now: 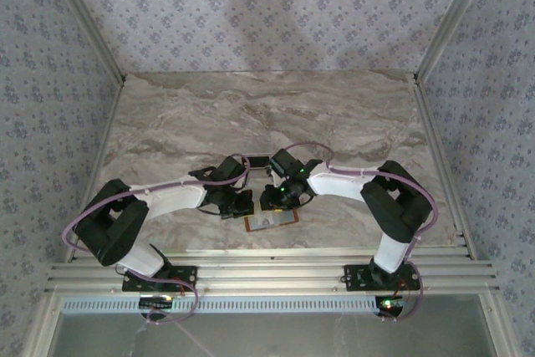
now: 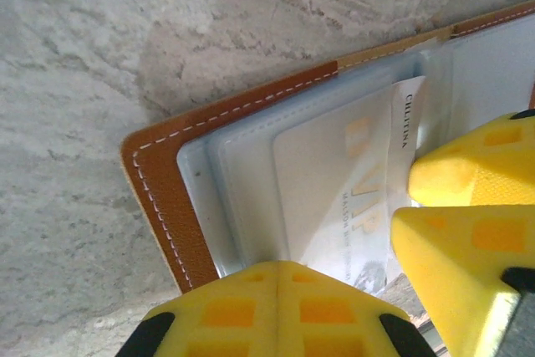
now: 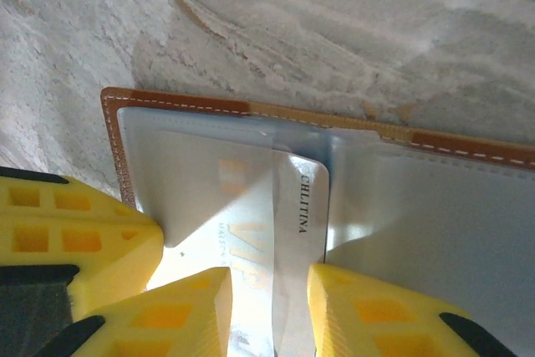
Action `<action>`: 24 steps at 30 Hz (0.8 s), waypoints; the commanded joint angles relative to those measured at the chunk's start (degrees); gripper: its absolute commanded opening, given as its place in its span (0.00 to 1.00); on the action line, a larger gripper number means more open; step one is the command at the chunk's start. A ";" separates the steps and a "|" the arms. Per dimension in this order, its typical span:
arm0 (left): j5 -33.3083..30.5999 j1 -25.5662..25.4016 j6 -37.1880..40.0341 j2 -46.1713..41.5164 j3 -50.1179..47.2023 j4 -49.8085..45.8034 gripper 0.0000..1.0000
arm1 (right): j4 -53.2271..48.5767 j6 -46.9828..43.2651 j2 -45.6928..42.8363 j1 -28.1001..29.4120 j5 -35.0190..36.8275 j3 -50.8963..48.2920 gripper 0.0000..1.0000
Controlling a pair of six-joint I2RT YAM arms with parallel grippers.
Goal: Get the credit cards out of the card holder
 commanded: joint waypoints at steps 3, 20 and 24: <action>-3.20 -0.30 2.10 2.06 1.41 -5.42 0.00 | -3.47 -0.29 -1.75 -0.27 2.05 -0.61 0.33; -4.86 -0.31 3.02 5.09 2.11 -6.96 0.00 | -1.69 0.10 0.38 -0.72 -0.06 -1.69 0.32; -5.68 -0.39 3.25 5.27 2.36 -7.93 0.00 | -2.68 0.03 0.43 -0.98 0.79 -1.79 0.32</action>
